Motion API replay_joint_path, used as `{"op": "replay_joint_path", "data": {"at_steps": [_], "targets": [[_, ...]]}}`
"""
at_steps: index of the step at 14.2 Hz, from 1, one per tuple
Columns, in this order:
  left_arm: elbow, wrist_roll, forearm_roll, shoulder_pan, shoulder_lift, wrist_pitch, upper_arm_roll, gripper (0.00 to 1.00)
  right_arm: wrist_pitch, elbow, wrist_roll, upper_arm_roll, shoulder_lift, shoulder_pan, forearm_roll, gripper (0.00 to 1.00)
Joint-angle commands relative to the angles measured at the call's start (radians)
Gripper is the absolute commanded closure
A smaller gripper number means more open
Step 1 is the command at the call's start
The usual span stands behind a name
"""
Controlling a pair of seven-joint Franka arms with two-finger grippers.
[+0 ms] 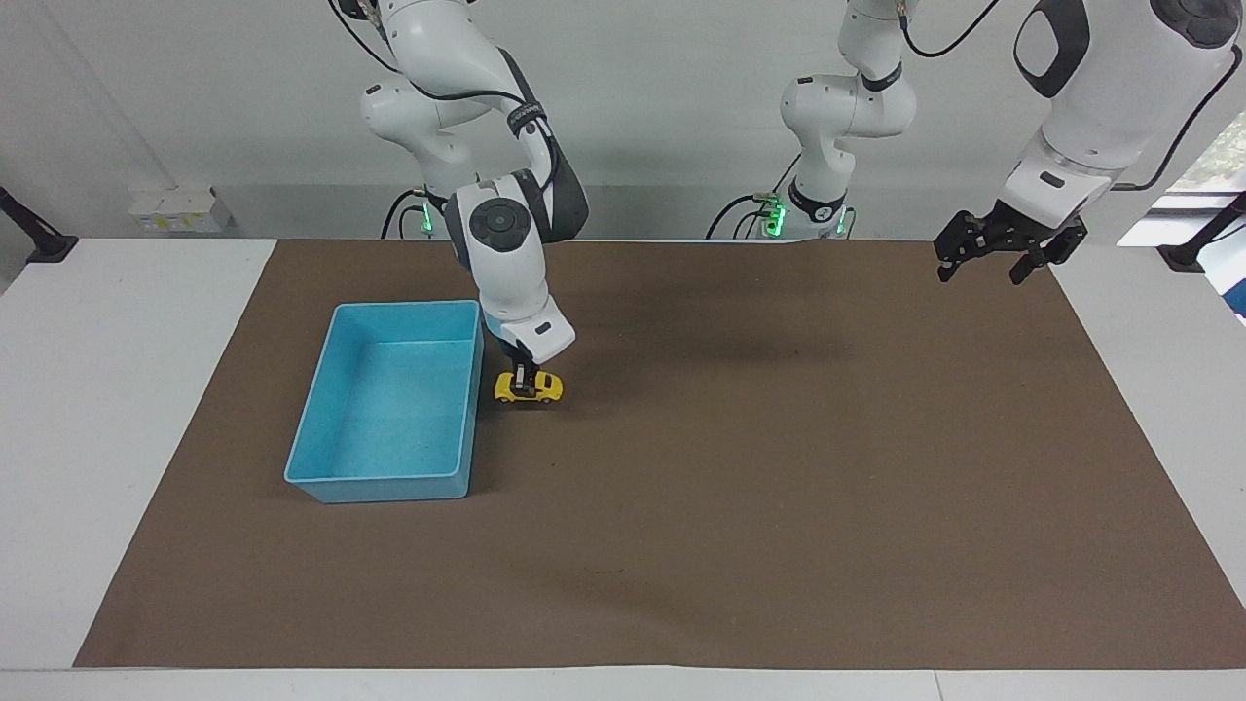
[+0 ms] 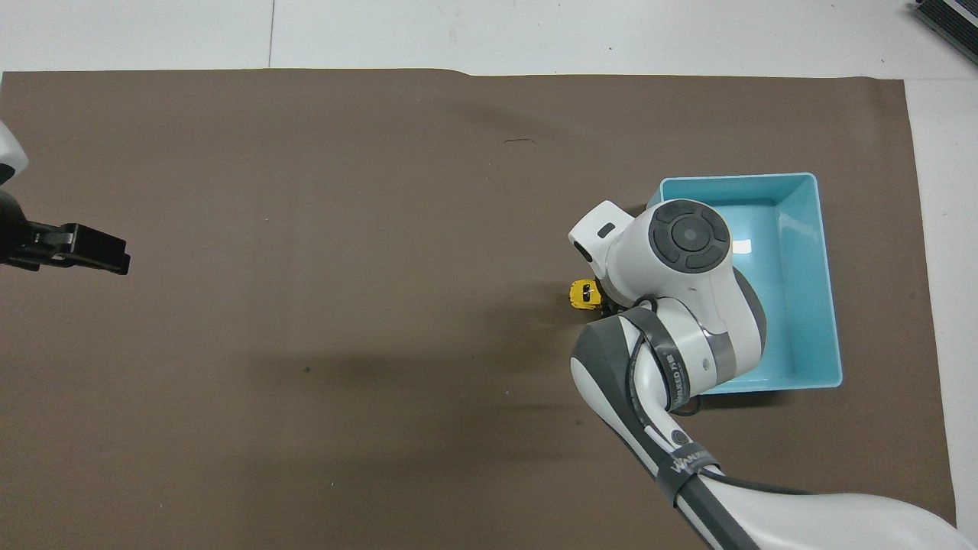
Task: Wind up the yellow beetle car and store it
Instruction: 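Lift the car with the right gripper over into the blue bin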
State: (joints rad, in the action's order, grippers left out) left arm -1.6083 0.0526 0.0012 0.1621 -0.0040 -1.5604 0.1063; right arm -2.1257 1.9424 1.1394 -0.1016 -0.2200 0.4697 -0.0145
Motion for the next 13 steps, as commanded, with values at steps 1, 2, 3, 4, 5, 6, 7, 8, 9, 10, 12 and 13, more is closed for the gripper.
{"op": "replay_joint_path", "data": {"at_steps": [1, 2, 3, 4, 5, 6, 7, 8, 9, 10, 12, 13], "targets": [[-0.009, -0.007, -0.015, -0.019, -0.017, 0.013, -0.011, 0.00, 0.148, -0.098, -0.027, -0.001, 0.014, -0.010, -0.009, 0.88], [-0.009, -0.007, -0.015, -0.019, -0.017, 0.013, -0.011, 0.00, 0.200, -0.118, -0.030, -0.004, 0.030, -0.013, -0.007, 0.88], [-0.009, -0.007, -0.015, -0.019, -0.017, 0.013, -0.011, 0.00, 0.228, -0.121, -0.024, -0.012, 0.046, -0.016, -0.005, 0.88], [-0.009, -0.007, -0.015, -0.019, -0.017, 0.013, -0.011, 0.00, 0.242, -0.120, -0.012, -0.013, 0.065, -0.040, 0.002, 0.88], [-0.009, -0.007, -0.015, -0.019, -0.017, 0.013, -0.011, 0.00, 0.260, -0.120, -0.003, -0.012, 0.077, -0.065, 0.007, 0.88], [-0.009, -0.007, -0.015, -0.019, -0.017, 0.013, -0.011, 0.00, 0.268, -0.120, 0.023, -0.013, 0.083, -0.081, 0.011, 0.88], [-0.009, -0.007, -0.015, -0.019, -0.017, 0.013, -0.011, 0.00, 0.270, -0.120, 0.072, -0.013, 0.083, -0.106, 0.011, 0.88], [-0.009, -0.007, -0.015, -0.019, -0.017, 0.013, -0.011, 0.00, 0.270, -0.118, 0.118, -0.012, 0.083, -0.127, 0.013, 0.88], [-0.009, -0.007, -0.015, -0.019, -0.017, 0.013, -0.011, 0.00, 0.270, -0.114, 0.159, -0.013, 0.083, -0.141, 0.013, 0.88], [-0.009, -0.007, -0.015, -0.019, -0.017, 0.013, -0.011, 0.00, 0.268, -0.103, 0.192, -0.013, 0.088, -0.160, 0.013, 0.88], [-0.009, -0.007, -0.015, -0.019, -0.017, 0.013, -0.011, 0.00, 0.260, -0.089, 0.218, -0.013, 0.094, -0.192, 0.014, 0.88], [-0.009, -0.007, -0.015, -0.019, -0.017, 0.013, -0.011, 0.00, 0.253, -0.076, 0.241, -0.013, 0.096, -0.203, 0.016, 0.88]]}}
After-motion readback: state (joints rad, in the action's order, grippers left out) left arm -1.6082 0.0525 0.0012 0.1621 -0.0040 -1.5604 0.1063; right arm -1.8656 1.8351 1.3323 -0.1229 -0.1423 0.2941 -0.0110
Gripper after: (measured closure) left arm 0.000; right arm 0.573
